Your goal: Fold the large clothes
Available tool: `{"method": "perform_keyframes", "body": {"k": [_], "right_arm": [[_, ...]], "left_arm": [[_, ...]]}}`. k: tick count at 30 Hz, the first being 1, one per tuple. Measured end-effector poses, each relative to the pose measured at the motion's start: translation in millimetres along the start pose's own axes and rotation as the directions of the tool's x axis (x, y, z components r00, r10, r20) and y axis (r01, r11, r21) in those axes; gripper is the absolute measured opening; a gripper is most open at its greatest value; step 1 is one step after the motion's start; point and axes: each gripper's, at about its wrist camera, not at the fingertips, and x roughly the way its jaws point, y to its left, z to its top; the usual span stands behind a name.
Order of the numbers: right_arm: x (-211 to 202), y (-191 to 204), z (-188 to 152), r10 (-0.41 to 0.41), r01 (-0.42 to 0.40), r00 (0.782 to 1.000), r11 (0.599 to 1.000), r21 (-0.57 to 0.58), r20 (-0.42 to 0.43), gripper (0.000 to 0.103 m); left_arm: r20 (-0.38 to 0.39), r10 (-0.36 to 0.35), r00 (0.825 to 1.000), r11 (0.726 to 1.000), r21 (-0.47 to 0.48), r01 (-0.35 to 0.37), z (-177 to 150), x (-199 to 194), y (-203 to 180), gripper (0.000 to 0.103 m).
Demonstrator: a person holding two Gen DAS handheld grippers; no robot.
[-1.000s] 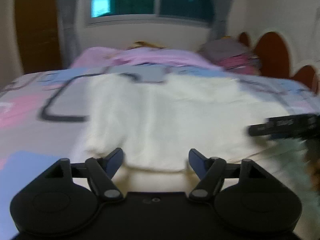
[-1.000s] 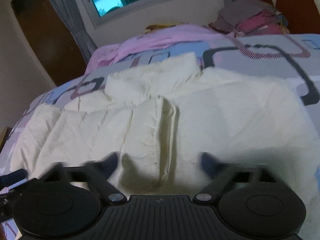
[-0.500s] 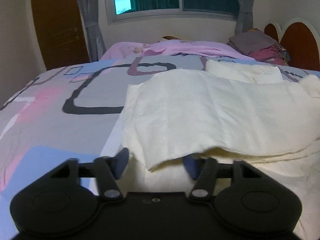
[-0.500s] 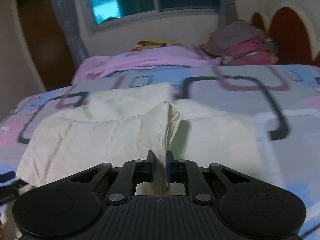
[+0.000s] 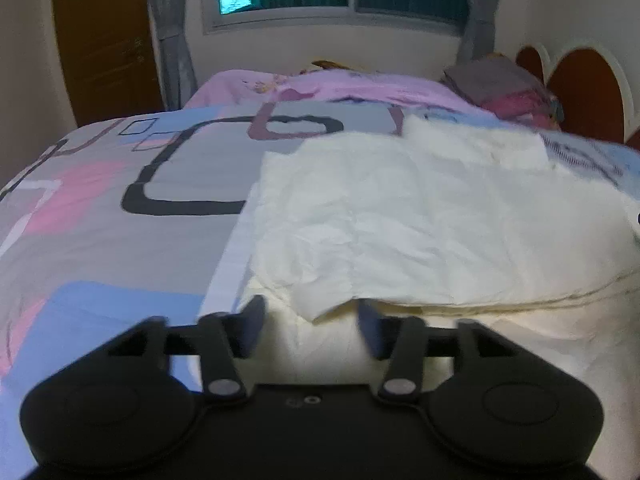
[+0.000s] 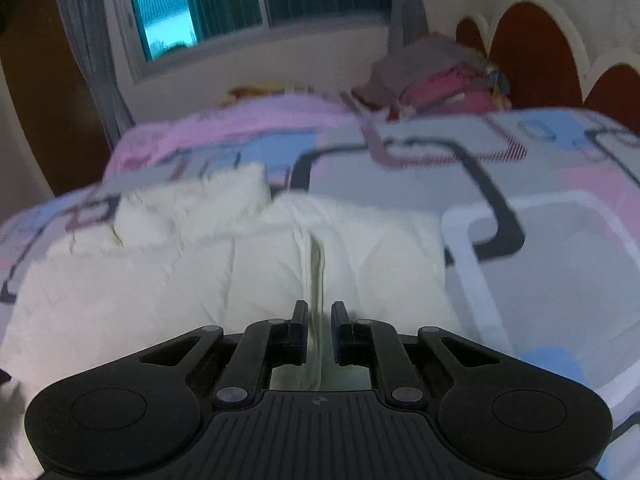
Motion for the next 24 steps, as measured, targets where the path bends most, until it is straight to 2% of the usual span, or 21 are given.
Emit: {"method": "perform_keyframes", "body": {"k": [3, 4, 5, 6, 9, 12, 13, 15, 22, 24], "right_arm": [[-2.3, 15.0, 8.8, 0.014, -0.013, 0.999, 0.999, -0.043, 0.030, 0.017], [-1.0, 20.8, 10.8, 0.020, -0.018, 0.999, 0.999, -0.050, 0.037, 0.039], [0.7, 26.6, 11.5, 0.022, -0.019, 0.999, 0.998, -0.056, 0.049, 0.066], [2.4, 32.5, 12.0, 0.023, -0.018, 0.998, 0.997, -0.069, 0.063, 0.069], [12.1, 50.6, 15.3, 0.033, -0.025, 0.996, 0.994, -0.107, 0.078, 0.069], [28.9, 63.2, 16.7, 0.037, -0.029, 0.997, 0.991, -0.134, 0.063, 0.068], [35.3, 65.4, 16.0, 0.033, -0.025, 0.998, 0.989, -0.145, 0.056, 0.064], [49.6, 66.8, 13.4, 0.018, -0.012, 0.999, 0.987, -0.163, 0.034, 0.059], [91.5, 47.9, -5.3, -0.074, 0.065, 0.997, 0.977, -0.204, -0.038, 0.058], [102.8, 40.4, -8.1, -0.066, 0.054, 0.996, 0.981, -0.186, -0.060, 0.058]], "left_arm": [[0.029, -0.018, 0.999, 0.998, -0.057, 0.019, 11.2, -11.8, 2.5, 0.063], [0.029, -0.027, 0.999, 0.997, -0.070, 0.029, 17.7, -11.3, 0.1, 0.064], [0.025, -0.034, 0.999, 0.996, -0.080, 0.036, 24.1, -8.1, -2.1, 0.065], [0.022, -0.040, 0.999, 0.995, -0.093, 0.041, 31.4, -3.5, -5.5, 0.065], [0.027, -0.048, 0.998, 0.993, -0.109, 0.050, 51.1, 16.6, -20.1, 0.065], [-0.003, -0.060, 0.998, 0.992, -0.109, 0.059, 63.1, 45.9, -36.0, 0.061], [-0.014, -0.059, 0.998, 0.993, -0.105, 0.057, 64.6, 55.2, -40.7, 0.061], [-0.038, -0.041, 0.998, 0.996, -0.083, 0.037, 62.5, 71.5, -47.3, 0.061], [-0.080, -0.004, 0.997, 0.998, -0.057, 0.000, 46.0, 99.2, -47.7, 0.064], [-0.085, -0.008, 0.996, 0.998, -0.062, 0.003, 45.3, 103.3, -46.5, 0.064]]}}
